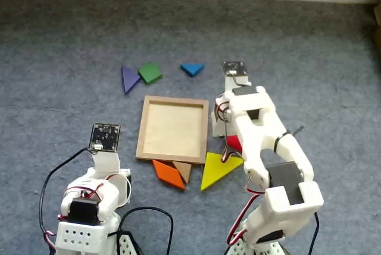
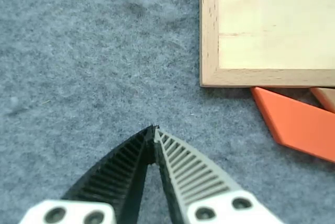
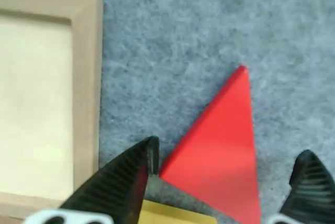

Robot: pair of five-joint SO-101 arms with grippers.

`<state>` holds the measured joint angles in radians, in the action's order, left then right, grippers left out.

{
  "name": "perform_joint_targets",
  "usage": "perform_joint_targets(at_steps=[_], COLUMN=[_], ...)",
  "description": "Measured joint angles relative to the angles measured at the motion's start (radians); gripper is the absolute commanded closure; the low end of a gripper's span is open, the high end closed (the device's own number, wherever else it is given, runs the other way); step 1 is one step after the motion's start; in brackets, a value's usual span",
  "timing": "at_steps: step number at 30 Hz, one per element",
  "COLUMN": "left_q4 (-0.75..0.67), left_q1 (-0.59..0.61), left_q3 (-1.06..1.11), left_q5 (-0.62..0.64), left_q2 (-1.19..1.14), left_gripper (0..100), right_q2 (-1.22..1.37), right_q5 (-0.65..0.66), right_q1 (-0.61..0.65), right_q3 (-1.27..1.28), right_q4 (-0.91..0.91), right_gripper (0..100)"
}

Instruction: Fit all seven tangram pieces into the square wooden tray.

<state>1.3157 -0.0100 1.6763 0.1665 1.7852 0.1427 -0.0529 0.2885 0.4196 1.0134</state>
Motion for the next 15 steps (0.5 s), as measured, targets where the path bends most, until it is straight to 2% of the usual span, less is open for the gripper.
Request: perform_joint_targets(at_steps=[15], left_q4=[0.000], left_q1=[0.000], left_q3=[0.000], left_q5=[0.000], left_q2=[0.000], left_gripper=[99], right_q2=[0.000], right_q5=[0.000], right_q1=[0.000], right_q3=[0.000], right_q4=[0.037], right_gripper=[62.1])
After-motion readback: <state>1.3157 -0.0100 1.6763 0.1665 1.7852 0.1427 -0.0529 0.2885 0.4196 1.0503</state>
